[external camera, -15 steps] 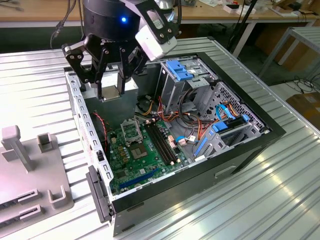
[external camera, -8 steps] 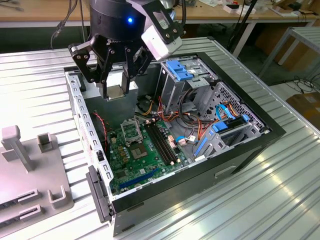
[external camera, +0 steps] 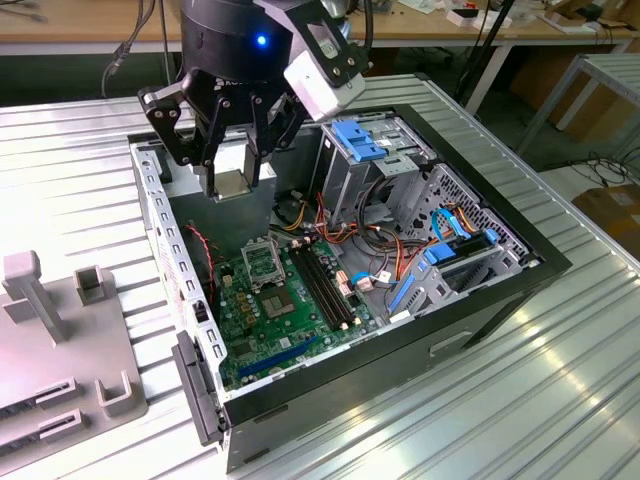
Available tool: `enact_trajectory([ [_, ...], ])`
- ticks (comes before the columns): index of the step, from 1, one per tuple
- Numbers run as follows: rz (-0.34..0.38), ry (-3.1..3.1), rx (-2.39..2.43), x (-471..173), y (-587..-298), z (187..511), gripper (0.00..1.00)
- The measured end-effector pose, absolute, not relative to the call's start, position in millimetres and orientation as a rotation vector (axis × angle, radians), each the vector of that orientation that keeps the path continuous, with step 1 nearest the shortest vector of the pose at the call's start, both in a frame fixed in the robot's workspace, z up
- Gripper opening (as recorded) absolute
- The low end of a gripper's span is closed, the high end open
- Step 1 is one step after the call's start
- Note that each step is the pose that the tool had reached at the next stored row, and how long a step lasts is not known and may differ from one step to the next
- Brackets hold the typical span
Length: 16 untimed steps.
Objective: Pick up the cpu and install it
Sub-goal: 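Pick up the cpu and move it towards the insertion slot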
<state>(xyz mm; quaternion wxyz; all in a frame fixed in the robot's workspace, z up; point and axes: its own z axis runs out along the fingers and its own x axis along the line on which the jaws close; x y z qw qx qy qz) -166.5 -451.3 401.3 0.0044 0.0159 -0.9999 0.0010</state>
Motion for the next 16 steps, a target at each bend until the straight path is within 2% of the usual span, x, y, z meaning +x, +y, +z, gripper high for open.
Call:
enact_trajectory([
  [16, 0.003, -3.132, 0.049, -153, -451, 401, 0.47],
])
